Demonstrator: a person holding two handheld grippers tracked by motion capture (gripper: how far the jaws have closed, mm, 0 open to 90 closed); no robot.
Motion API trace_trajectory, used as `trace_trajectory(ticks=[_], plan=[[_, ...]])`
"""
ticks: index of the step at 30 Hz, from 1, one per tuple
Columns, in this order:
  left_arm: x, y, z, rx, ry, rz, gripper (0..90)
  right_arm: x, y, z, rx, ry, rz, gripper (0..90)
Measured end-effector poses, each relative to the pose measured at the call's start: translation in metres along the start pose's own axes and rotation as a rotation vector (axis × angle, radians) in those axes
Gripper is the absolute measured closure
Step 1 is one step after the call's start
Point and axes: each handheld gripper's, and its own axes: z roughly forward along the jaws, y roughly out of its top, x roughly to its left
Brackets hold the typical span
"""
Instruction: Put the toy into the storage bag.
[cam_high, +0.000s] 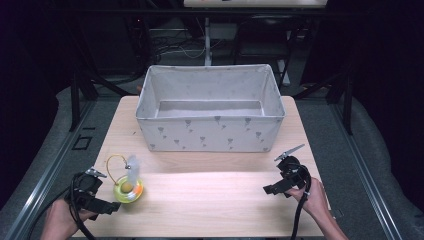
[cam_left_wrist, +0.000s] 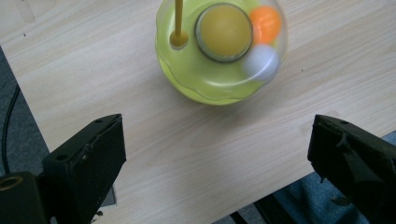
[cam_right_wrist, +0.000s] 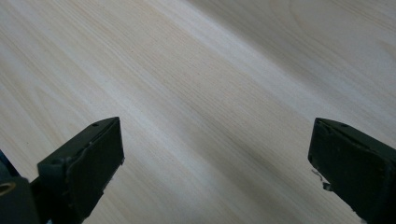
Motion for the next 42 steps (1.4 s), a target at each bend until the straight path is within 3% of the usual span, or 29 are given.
trace_trajectory(ticks=[10, 16, 24, 33, 42], plan=[[0.0, 0.015, -0.016, 0.009, -0.007, 0.04, 3.5, 0.005, 0.0, 0.002, -0.021, 0.015, 0.017, 3.9], [0.001, 0.032, -0.027, 0.009, -0.001, 0.083, 3.7, 0.004, 0.001, 0.002, 0.001, 0.009, -0.003, 4.0], [-0.001, 0.049, -0.038, 0.005, -0.001, 0.119, 3.8, 0.004, 0.0, 0.003, -0.008, 0.015, 0.006, 4.2], [-0.001, 0.071, -0.058, -0.016, -0.004, 0.16, 6.4, 0.004, 0.0, 0.003, -0.006, 0.017, 0.007, 4.6], [-0.002, 0.085, -0.072, 0.0, -0.003, 0.192, 9.7, 0.004, 0.0, 0.003, -0.004, 0.018, 0.001, 4.7]])
